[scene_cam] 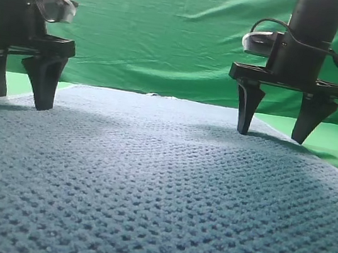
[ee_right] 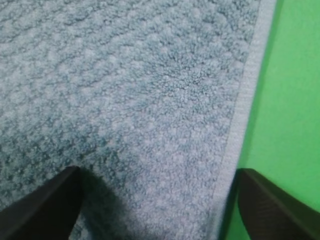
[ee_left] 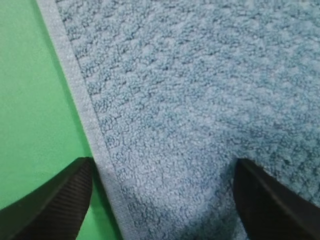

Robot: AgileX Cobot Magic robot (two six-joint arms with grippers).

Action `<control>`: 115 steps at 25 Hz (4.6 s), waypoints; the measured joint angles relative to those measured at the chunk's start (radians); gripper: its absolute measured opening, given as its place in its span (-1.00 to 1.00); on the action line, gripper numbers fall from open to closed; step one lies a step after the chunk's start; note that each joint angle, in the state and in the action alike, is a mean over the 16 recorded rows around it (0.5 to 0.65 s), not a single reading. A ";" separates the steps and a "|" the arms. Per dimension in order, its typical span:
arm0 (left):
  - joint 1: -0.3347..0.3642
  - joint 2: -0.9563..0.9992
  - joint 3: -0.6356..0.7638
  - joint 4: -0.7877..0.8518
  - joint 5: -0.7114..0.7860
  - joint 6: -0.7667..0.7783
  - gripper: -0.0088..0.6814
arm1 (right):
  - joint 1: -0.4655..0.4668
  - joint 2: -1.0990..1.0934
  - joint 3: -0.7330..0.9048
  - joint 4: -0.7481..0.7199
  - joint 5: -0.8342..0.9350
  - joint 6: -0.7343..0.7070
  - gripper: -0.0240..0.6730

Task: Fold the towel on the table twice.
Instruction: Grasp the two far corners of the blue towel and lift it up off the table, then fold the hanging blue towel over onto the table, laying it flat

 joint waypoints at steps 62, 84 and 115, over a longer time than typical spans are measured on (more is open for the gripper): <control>-0.002 -0.277 -0.427 -0.046 0.077 -0.074 -0.97 | 0.002 -0.210 -0.553 -0.104 0.247 -0.058 -0.93; -0.006 -0.953 0.464 -0.326 0.087 0.039 -0.97 | 0.118 -0.930 0.518 0.021 0.073 0.058 -0.93; -0.006 -0.651 0.557 -0.426 -0.339 0.059 -0.97 | 0.219 -0.572 0.482 -0.291 -0.034 0.301 -0.93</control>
